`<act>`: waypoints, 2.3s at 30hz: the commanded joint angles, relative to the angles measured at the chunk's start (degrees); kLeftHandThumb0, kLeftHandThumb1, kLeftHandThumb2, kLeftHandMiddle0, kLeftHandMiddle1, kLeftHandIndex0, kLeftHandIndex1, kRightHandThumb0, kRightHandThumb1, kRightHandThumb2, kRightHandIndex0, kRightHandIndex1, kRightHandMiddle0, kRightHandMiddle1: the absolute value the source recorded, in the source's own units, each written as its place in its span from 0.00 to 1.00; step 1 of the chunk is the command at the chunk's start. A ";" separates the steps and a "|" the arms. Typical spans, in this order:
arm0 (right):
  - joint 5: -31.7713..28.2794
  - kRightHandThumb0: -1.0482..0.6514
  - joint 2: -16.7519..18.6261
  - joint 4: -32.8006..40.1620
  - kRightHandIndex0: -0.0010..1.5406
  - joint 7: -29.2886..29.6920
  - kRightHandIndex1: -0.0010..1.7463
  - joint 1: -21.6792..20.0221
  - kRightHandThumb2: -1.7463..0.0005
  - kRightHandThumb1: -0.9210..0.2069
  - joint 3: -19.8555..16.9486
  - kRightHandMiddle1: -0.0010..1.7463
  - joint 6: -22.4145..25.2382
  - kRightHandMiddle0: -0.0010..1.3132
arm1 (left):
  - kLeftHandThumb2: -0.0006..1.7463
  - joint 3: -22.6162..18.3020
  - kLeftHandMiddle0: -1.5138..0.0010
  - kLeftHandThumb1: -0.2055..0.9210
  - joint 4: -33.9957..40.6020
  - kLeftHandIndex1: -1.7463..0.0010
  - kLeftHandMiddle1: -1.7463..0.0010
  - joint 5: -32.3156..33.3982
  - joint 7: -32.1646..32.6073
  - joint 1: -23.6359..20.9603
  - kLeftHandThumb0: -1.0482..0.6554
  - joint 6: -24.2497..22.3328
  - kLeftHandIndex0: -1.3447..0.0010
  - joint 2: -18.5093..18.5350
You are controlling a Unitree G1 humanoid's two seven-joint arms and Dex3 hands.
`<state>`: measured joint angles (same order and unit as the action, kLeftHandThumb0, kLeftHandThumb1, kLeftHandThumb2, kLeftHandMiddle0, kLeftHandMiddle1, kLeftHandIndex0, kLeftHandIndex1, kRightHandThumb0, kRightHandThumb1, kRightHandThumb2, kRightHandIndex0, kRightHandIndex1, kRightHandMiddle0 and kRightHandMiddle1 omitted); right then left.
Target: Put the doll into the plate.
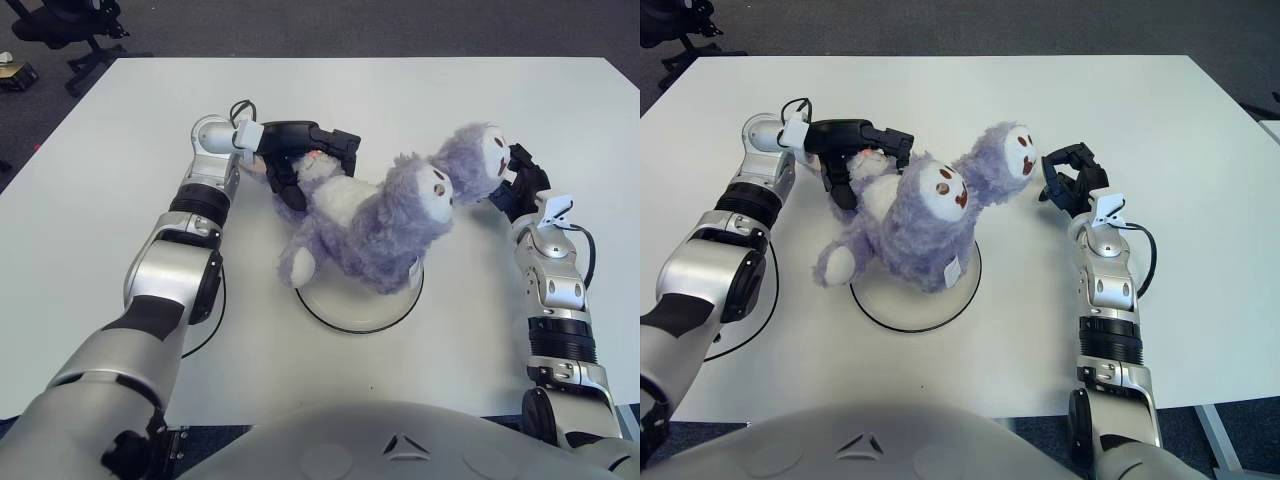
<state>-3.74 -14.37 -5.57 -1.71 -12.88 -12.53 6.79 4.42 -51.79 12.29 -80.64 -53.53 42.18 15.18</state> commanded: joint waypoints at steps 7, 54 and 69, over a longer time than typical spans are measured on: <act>0.29 0.41 -0.65 -0.14 0.50 0.12 1.00 -1.17 0.76 0.00 -0.18 0.94 0.31 0.24 | 0.04 -1.10 0.66 1.00 0.49 0.32 0.00 2.75 -1.91 0.41 0.23 -0.97 0.71 -0.44; 0.72 0.41 -1.18 -0.95 0.49 0.00 1.00 -1.69 0.76 0.00 -0.04 0.94 0.41 0.24 | 0.00 -3.45 0.63 0.99 6.26 0.97 0.00 8.37 -7.12 2.29 0.12 -13.71 0.65 -1.07; 0.74 0.41 -1.34 -0.93 0.49 -0.14 1.00 -1.69 0.76 0.00 -0.01 0.95 0.48 0.23 | 0.01 -7.94 0.64 1.00 3.29 0.99 0.00 11.13 -5.45 1.63 0.10 -14.26 0.67 -1.26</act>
<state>-3.34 -14.87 -5.95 -1.74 -14.27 -12.22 7.12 -0.99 -47.33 21.53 -87.37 -51.66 28.45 13.71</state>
